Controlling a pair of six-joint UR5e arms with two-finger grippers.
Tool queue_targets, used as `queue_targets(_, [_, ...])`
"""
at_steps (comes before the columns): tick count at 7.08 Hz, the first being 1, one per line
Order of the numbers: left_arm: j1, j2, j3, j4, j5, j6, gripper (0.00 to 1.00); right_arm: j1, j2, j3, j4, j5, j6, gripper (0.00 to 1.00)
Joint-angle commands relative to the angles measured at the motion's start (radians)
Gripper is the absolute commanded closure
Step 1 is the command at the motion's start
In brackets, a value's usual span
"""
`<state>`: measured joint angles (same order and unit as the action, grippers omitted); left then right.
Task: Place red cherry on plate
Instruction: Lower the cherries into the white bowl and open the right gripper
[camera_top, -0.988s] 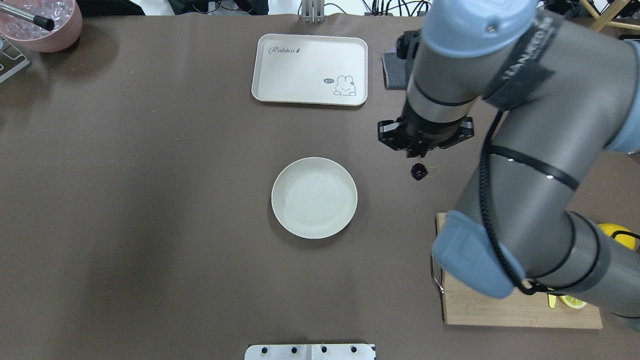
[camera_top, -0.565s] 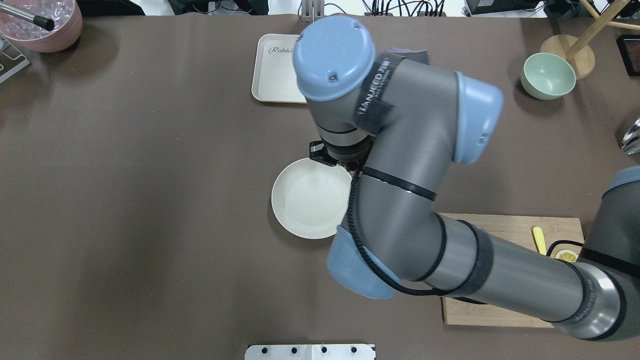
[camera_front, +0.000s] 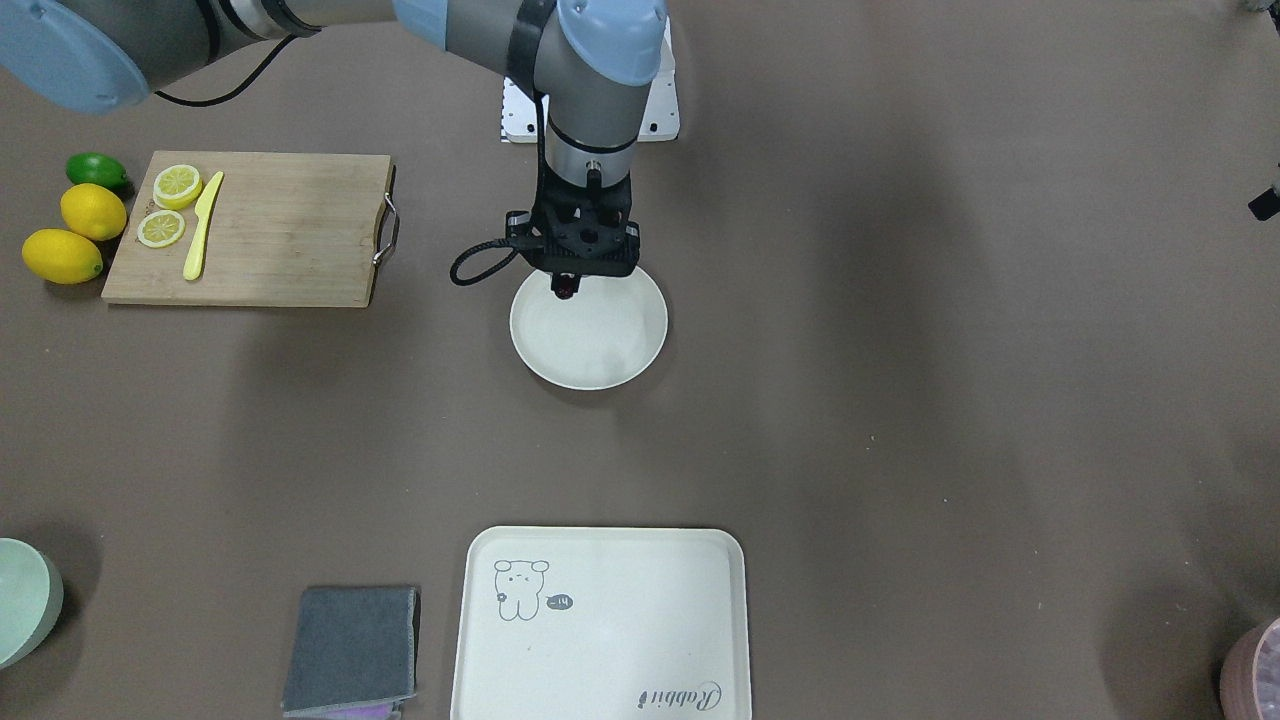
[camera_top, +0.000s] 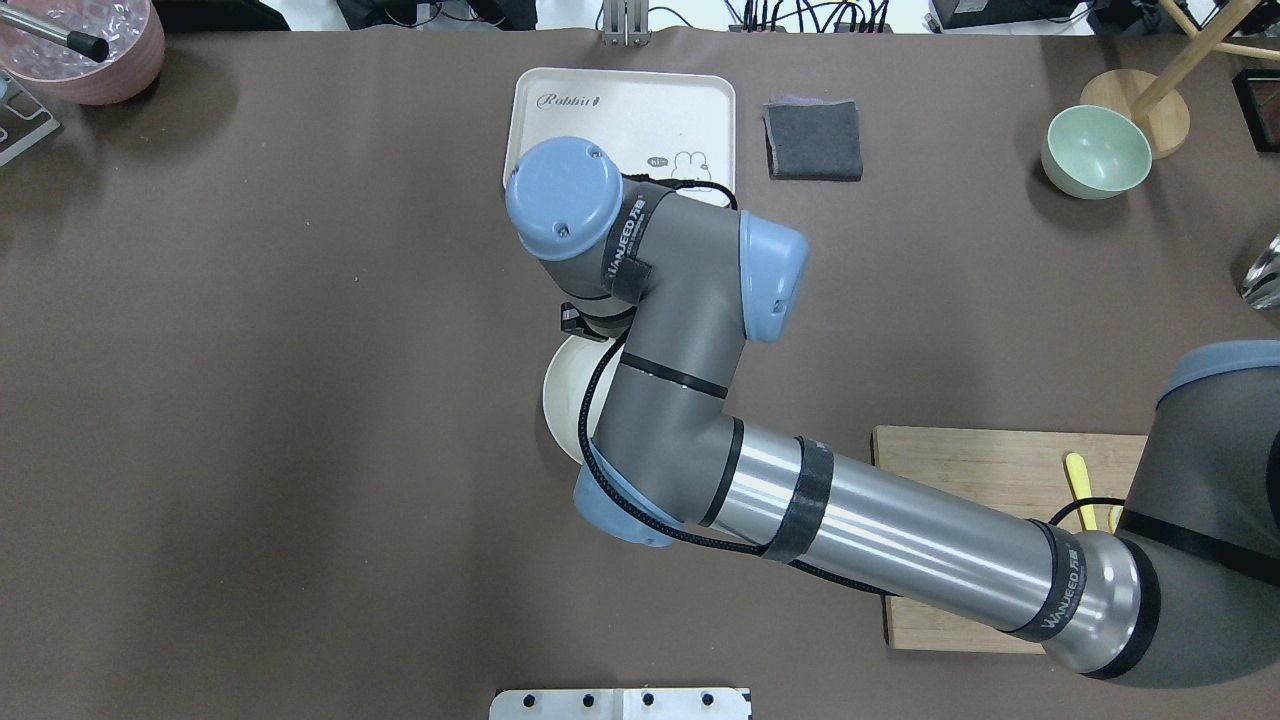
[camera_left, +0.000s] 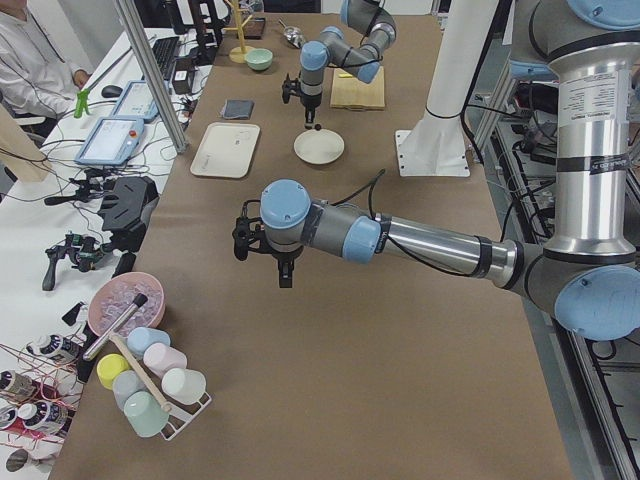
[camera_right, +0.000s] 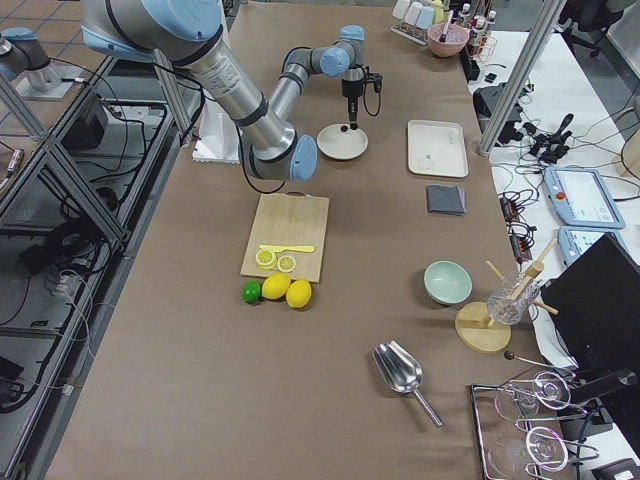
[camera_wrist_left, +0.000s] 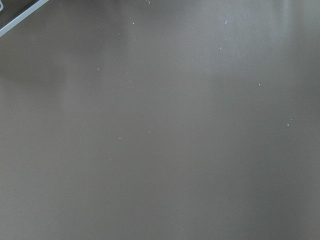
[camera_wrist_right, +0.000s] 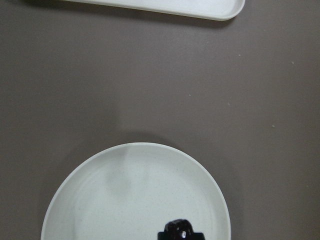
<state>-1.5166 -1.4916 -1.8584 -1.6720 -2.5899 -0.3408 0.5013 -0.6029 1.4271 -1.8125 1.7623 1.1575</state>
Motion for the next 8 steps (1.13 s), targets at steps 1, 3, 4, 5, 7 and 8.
queue_targets(1, [0.004,-0.002,0.005,0.0,0.002,-0.001,0.03,-0.052,-0.008,-0.06,0.071,-0.02,0.063,1.0])
queue_targets(3, [0.003,-0.003,0.01,0.0,0.002,0.0,0.03,-0.075,-0.021,-0.048,0.071,-0.021,0.086,1.0])
queue_targets(4, [0.003,-0.004,0.01,0.0,0.004,0.0,0.03,-0.089,-0.032,-0.048,0.073,-0.023,0.1,1.0])
queue_targets(5, [0.001,-0.003,0.008,0.0,0.004,0.0,0.03,-0.095,-0.035,-0.043,0.073,-0.023,0.102,0.85])
queue_targets(7, [0.003,-0.002,0.008,0.0,0.002,0.0,0.02,-0.095,-0.025,-0.042,0.073,-0.023,0.102,0.01])
queue_targets(8, [0.003,-0.002,0.005,0.0,0.001,-0.001,0.03,-0.087,-0.026,-0.034,0.073,-0.023,0.099,0.0])
